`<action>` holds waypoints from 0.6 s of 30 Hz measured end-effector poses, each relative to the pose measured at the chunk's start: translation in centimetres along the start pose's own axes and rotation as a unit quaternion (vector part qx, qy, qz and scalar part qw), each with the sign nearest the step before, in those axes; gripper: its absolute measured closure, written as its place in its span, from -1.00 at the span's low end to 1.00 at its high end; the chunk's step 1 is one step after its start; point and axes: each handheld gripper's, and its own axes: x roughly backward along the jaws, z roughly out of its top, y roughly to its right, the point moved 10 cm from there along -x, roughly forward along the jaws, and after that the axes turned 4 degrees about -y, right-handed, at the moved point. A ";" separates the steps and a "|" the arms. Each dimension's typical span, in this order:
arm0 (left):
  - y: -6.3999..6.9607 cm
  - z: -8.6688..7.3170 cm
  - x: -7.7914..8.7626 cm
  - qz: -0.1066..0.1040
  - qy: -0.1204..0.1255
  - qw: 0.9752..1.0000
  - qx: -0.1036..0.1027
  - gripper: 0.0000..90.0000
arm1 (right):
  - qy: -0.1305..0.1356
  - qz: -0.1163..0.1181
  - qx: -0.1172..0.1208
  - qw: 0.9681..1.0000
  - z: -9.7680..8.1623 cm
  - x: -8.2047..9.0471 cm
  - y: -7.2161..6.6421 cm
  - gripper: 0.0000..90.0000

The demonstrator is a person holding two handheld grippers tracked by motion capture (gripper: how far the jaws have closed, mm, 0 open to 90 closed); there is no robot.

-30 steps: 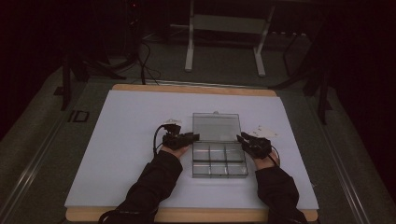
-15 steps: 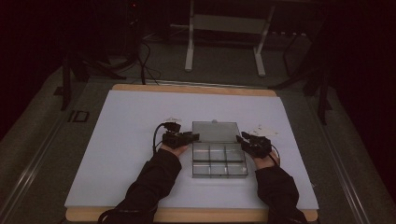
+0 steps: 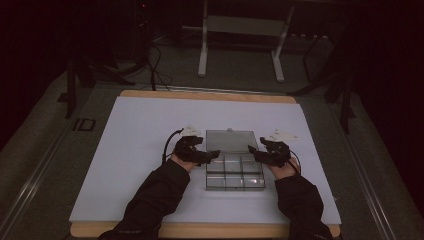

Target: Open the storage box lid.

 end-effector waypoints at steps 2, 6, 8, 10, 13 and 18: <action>0.2 -0.2 0.1 -0.004 -0.003 1.000 -0.005 -0.90 | -0.004 0.004 0.005 1.000 0.0 0.0 -0.2 -0.36; 0.6 -0.6 0.2 -0.005 0.000 0.999 -0.038 -0.92 | -0.002 0.002 0.007 1.000 -0.2 0.1 -0.3 -0.59; 0.7 -0.9 0.3 -0.005 -0.003 0.999 -0.043 -0.92 | -0.002 0.008 0.009 1.000 -0.3 0.2 -0.4 -0.67; 0.7 -1.1 0.5 -0.003 -0.003 0.999 -0.045 -0.92 | 0.000 0.008 0.006 1.000 -0.4 0.3 -0.3 -0.68; 0.7 -1.3 0.9 -0.002 0.000 0.999 -0.047 -0.92 | 0.002 0.010 0.006 1.000 -0.6 0.6 -0.2 -0.69; 1.2 -1.7 1.5 -0.009 -0.001 0.998 -0.058 -0.92 | -0.001 0.015 0.012 1.000 -1.0 1.0 -0.3 -0.68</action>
